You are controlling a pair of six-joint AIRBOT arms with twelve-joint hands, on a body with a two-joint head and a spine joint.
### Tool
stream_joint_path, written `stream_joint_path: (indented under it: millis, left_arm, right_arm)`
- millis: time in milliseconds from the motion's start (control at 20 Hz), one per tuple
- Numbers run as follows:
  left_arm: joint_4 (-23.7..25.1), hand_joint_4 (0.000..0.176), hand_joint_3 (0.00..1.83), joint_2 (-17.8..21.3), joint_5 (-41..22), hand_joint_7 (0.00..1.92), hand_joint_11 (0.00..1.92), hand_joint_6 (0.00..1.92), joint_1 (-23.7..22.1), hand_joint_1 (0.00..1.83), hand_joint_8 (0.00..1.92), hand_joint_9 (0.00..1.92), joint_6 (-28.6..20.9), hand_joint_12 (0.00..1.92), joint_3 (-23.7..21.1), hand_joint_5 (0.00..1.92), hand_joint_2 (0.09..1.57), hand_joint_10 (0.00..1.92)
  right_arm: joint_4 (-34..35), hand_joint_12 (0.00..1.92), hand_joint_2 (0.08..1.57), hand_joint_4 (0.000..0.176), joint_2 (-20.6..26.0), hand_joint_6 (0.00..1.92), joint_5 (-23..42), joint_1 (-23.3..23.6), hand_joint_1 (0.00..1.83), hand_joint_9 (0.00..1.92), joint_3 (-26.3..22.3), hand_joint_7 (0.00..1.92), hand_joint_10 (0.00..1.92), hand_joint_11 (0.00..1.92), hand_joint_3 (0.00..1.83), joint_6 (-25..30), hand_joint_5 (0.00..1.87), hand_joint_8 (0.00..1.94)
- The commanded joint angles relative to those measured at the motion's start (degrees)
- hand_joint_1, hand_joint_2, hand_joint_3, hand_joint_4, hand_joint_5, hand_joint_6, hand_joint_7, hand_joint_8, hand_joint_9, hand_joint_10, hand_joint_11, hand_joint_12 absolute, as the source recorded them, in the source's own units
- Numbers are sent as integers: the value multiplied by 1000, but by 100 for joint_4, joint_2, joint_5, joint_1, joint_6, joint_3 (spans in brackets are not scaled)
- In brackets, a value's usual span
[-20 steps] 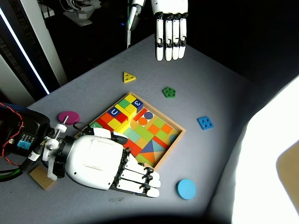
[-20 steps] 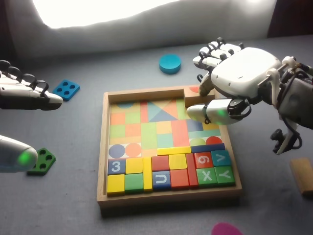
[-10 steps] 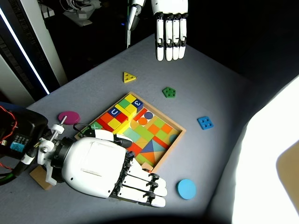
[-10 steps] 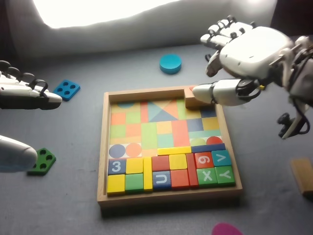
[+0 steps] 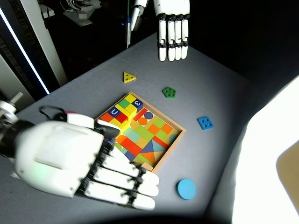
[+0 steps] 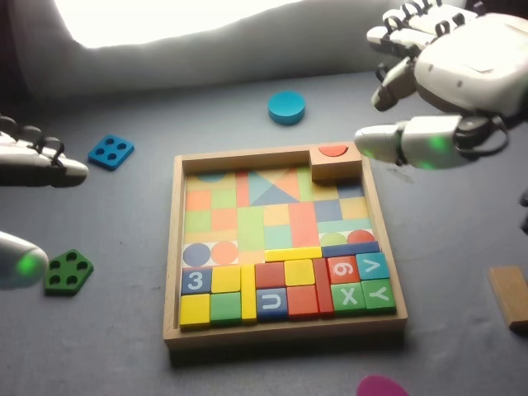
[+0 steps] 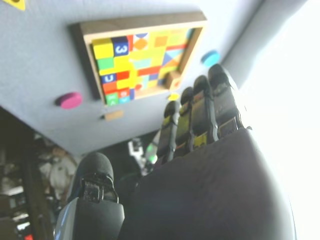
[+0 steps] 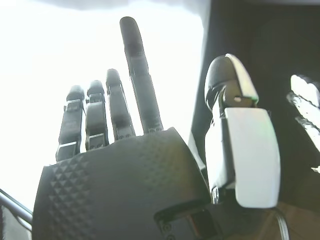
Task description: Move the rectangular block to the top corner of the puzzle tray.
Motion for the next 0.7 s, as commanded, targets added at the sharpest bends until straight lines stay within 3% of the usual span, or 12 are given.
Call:
stream_joint_path:
  millis: [0, 50, 100, 150, 200, 250, 350, 400, 450, 600, 650]
  left_arm:
    - [-58, 33, 0, 4, 500, 101, 0, 2, -85, 0, 2, 99, -4, 368, -43, 78, 1233, 5]
    - [-58, 36, 0, 4, 500, 123, 0, 7, -111, 0, 5, 120, -4, 431, -86, 102, 1234, 8]
    - [-58, 18, 0, 5, 500, 341, 5, 9, -144, 74, 1, 352, -4, 882, -137, 295, 1231, 23]
    - [-58, 14, 0, 13, 500, 486, 55, 19, -150, 94, 11, 496, -4, 1041, -172, 420, 1229, 39]
    - [-57, 0, 2, 29, 500, 711, 200, 33, -148, 52, 35, 713, -4, 1145, -176, 594, 1266, 98]
    - [-56, 0, 2, 40, 500, 711, 200, 33, -140, 52, 35, 713, -3, 1145, -156, 594, 1266, 98]
    - [-56, 0, 0, 30, 500, 1001, 391, 48, -137, 49, 168, 832, -3, 1341, -92, 909, 1306, 544]
    - [-56, 0, 0, 27, 500, 1042, 459, 50, -136, 49, 271, 836, -3, 1372, -61, 974, 1308, 721]
    - [-56, 0, 1, 22, 500, 1086, 457, 74, -135, 14, 398, 833, -3, 1451, -34, 1050, 1320, 866]
    - [-55, 0, 0, 18, 500, 1094, 561, 128, -133, 0, 761, 927, -3, 1516, -16, 1115, 1332, 1161]
    - [-55, 0, 0, 15, 500, 1062, 565, 255, -135, 0, 920, 925, -3, 1538, -12, 1080, 1328, 1241]
  right_arm:
    - [-177, 0, 1203, 0, 119, 53, 527, 122, 0, 58, -117, 179, 24, 0, 4, -68, 694, 34]
    - [-177, 237, 1209, 0, 255, 50, 525, 133, 0, 192, -267, 314, 51, 0, 2, -121, 721, 40]
    - [-177, 1372, 1216, 0, 453, 138, 523, 135, 55, 507, -466, 743, 497, 0, 1, -177, 853, 145]
    - [-177, 1635, 1216, 0, 625, 221, 494, 146, 72, 581, -635, 869, 822, 100, 0, -238, 882, 234]
    - [-177, 1772, 1219, 0, 727, 481, 448, 171, 75, 675, -744, 927, 1122, 269, 1, -250, 854, 521]
    - [-177, 1772, 1219, 0, 740, 481, 437, 188, 75, 675, -780, 927, 1122, 269, 1, -250, 854, 521]
    - [-177, 1915, 1223, 0, 722, 938, 437, 185, 78, 712, -789, 874, 1516, 468, 1, -250, 827, 1111]
    - [-178, 1920, 1219, 0, 697, 1121, 436, 173, 110, 748, -789, 877, 1624, 531, 0, -254, 811, 1232]
    - [-178, 1921, 1232, 0, 665, 1302, 431, 162, 95, 826, -789, 906, 1694, 627, 4, -272, 782, 1337]
    - [-178, 1921, 1263, 0, 566, 1336, 431, 123, 2, 973, -789, 1049, 1714, 794, 9, -304, 898, 1330]
    - [-178, 1921, 1270, 0, 555, 1399, 431, 120, 0, 1012, -788, 1079, 1769, 857, 6, -309, 951, 1388]
